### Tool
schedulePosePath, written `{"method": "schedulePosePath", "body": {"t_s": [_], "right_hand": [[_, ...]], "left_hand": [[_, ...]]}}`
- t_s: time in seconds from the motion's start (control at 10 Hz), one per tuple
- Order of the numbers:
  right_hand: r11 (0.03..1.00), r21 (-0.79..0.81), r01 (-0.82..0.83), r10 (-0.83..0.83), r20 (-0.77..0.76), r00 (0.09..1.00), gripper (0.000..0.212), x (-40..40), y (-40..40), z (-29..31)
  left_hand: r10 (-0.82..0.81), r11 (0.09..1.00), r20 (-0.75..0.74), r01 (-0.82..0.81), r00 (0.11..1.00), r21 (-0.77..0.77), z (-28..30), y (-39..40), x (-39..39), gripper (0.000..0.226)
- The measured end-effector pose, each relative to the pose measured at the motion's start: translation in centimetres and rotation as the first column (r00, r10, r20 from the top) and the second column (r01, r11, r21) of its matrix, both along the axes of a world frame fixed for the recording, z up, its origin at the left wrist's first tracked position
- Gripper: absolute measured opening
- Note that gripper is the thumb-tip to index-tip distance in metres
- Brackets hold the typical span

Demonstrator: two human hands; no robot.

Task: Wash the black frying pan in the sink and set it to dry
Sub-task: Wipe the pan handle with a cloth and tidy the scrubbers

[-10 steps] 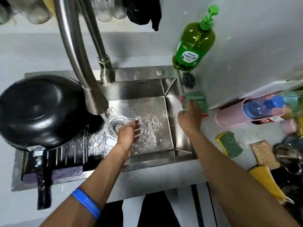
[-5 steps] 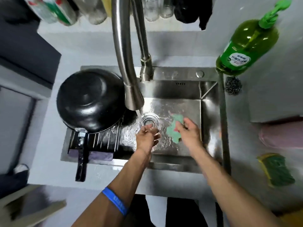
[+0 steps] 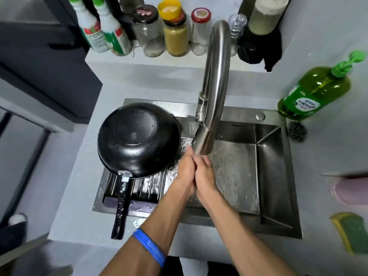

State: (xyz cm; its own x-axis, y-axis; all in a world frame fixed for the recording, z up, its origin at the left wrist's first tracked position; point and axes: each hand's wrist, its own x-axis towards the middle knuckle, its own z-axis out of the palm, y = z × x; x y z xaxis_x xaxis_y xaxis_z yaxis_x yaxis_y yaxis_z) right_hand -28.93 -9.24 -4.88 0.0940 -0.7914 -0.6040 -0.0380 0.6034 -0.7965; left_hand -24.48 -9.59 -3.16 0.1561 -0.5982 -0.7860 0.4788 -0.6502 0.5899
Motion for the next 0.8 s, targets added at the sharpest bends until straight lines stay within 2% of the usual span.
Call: {"method": "schedulePosePath", "body": {"t_s": [0.1,0.2,0.3,0.4,0.5,0.6,0.7,0.8], "right_hand": [[0.999,0.053,0.011,-0.009,-0.027,1.000,0.042,0.0,0.0,-0.4],[0.990,0.027,0.135,-0.133,-0.056,0.990,0.020,0.7,-1.6,-1.4],[0.991,-0.021,0.129,-0.128,0.023,0.991,0.019,1.2,-0.7,-0.9],[0.999,-0.041,0.029,-0.029,0.017,0.999,0.041,1.2,1.0,-0.8],[0.986,0.103,0.128,-0.137,0.082,0.987,0.059,1.0,0.8,-0.3],[0.855,0.429,0.291,-0.419,0.242,0.875,0.030,0.8,-0.1,-0.5],[0.788,0.513,0.340,-0.515,0.245,0.821,0.032,0.4,-0.8,-1.2],[0.793,0.492,0.359,-0.521,0.242,0.819,0.033,-0.4,-1.3,-1.4]], "left_hand": [[-0.008,1.000,-0.016,0.008,1.000,0.012,-0.5,0.3,0.4,0.027],[0.065,0.996,-0.037,-0.067,0.997,-0.063,2.0,0.3,0.8,0.030],[0.112,0.991,-0.015,-0.112,0.994,-0.072,1.6,-0.4,1.2,0.032],[0.227,0.971,0.057,-0.221,0.972,-0.090,1.1,-0.8,1.4,0.038],[0.270,0.961,-0.010,-0.270,0.963,-0.060,0.5,-0.5,1.5,0.044],[0.257,0.966,0.015,-0.256,0.966,-0.048,-0.6,-0.1,1.0,0.037],[0.131,0.984,0.191,-0.103,0.973,-0.148,-0.3,0.4,0.8,0.042],[-0.179,0.900,0.546,0.361,0.818,-0.244,-0.4,1.9,0.3,0.028]]}}
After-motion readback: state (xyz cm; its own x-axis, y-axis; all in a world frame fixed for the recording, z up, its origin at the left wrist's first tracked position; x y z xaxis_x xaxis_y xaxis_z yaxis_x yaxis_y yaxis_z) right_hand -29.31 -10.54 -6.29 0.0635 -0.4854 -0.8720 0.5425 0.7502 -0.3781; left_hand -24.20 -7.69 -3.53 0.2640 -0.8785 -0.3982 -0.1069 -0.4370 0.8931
